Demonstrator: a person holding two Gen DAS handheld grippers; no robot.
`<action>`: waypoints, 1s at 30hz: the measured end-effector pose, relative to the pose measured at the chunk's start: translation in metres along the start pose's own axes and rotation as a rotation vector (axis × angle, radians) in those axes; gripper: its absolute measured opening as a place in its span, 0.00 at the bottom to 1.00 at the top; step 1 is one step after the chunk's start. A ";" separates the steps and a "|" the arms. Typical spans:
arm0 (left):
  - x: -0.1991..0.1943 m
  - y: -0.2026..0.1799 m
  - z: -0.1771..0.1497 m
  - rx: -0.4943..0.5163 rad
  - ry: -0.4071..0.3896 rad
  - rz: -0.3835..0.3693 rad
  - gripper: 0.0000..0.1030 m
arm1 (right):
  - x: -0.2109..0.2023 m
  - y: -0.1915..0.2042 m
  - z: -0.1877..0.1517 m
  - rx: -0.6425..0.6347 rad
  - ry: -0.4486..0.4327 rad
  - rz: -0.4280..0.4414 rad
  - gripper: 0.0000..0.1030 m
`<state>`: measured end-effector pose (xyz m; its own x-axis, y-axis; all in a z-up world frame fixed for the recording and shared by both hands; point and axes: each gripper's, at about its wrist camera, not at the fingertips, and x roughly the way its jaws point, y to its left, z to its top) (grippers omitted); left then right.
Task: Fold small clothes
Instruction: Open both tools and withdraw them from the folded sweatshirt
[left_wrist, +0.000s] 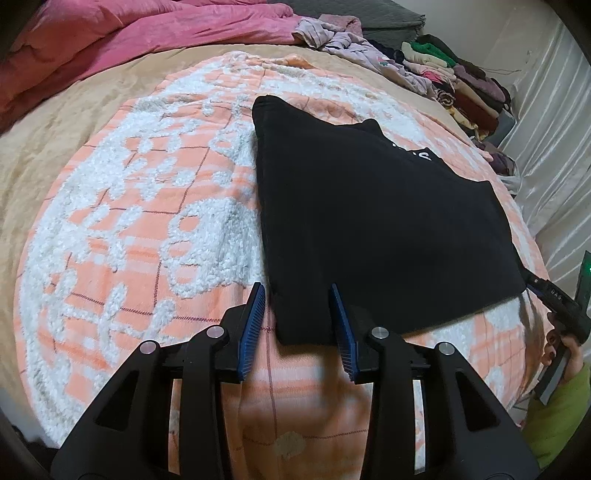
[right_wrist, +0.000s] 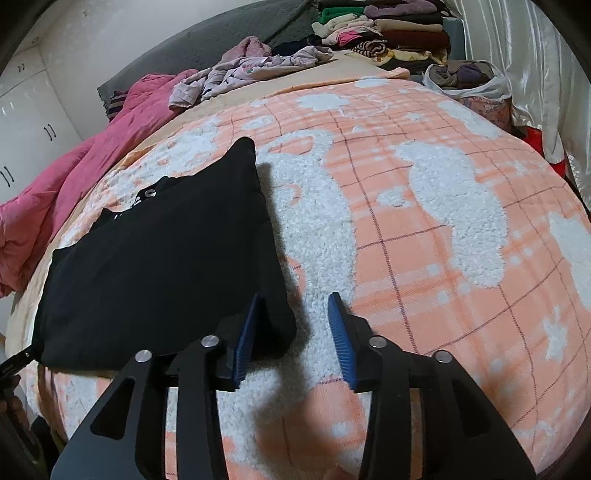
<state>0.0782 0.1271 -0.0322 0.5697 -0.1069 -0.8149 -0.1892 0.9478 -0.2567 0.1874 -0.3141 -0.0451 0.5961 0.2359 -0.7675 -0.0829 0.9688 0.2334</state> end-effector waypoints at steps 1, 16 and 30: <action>-0.001 -0.001 -0.001 0.003 0.000 0.003 0.28 | -0.002 0.000 0.000 -0.001 -0.004 -0.002 0.43; -0.014 -0.005 -0.008 0.013 0.000 0.029 0.37 | -0.025 -0.002 -0.010 -0.010 -0.017 -0.004 0.68; -0.033 -0.008 -0.012 0.012 -0.027 0.056 0.65 | -0.051 0.013 -0.014 -0.037 -0.065 0.005 0.91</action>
<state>0.0510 0.1195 -0.0097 0.5798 -0.0457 -0.8135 -0.2118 0.9556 -0.2047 0.1448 -0.3129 -0.0116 0.6461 0.2364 -0.7257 -0.1147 0.9701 0.2139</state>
